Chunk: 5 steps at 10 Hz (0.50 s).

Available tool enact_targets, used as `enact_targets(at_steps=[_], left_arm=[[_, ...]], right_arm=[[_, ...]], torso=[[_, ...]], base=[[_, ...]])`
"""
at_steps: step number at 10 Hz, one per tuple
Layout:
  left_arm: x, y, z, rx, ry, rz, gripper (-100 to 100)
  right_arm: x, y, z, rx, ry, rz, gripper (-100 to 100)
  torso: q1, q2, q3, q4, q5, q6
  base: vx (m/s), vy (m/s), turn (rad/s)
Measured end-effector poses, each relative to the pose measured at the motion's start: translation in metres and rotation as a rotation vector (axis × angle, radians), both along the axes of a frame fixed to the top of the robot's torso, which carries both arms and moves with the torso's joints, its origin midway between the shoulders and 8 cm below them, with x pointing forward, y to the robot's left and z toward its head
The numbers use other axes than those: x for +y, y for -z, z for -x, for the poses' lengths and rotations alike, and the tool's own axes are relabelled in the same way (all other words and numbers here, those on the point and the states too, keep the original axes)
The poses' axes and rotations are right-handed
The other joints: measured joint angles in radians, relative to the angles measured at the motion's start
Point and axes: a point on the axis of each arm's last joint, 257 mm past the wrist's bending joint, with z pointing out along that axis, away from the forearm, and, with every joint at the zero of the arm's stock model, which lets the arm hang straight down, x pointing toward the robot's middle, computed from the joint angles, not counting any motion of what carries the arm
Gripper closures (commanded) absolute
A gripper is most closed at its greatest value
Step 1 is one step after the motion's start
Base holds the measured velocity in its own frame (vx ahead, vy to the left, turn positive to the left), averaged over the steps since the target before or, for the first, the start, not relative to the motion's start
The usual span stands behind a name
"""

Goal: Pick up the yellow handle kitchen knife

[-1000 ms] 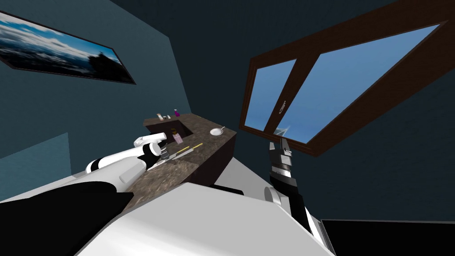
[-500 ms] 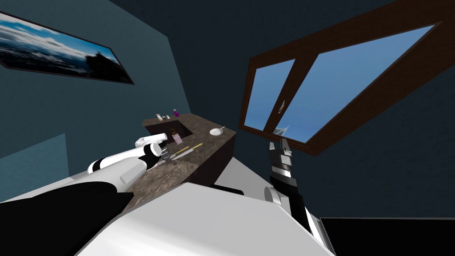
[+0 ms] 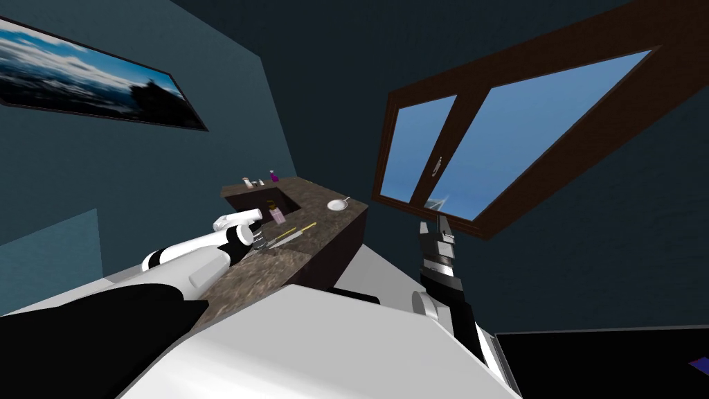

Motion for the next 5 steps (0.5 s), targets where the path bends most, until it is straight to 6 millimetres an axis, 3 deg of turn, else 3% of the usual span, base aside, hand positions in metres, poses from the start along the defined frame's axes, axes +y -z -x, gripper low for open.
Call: enact_targets(at_steps=[2, 3, 4, 5], left_arm=[[0.0005, -0.0004, -0.0004, -0.002, -0.001, -0.001, 100], [0.0008, -0.0006, -0.0006, -0.002, -0.001, -0.002, 0], [0.0009, -0.0007, -0.0006, -0.003, -0.001, -0.002, 100], [0.004, -0.0078, 0.0007, 0.0, 0.004, 0.0, 100]], right_arm=[[0.0, 0.0, 0.0, 0.0, 0.0, 0.0, 0], [0.0, 0.0, 0.0, 0.0, 0.0, 0.0, 0], [0.0, 0.0, 0.0, 0.0, 0.0, 0.0, 0], [0.0, 0.0001, 0.0, 0.0, 0.0, 0.0, 0]], torso=[[0.0, -0.001, -0.001, -0.001, 0.0, 0.0], [0.0, -0.001, -0.001, -0.001, 0.0, 0.0], [0.001, -0.001, -0.001, -0.001, 0.001, 0.0], [-0.001, -0.003, -0.002, -0.001, 0.0, -0.001]], base=[[0.0, 0.0, 0.0], [0.0, 0.0, 0.0], [0.051, -0.026, 0.094], [0.023, -0.019, 0.049]])
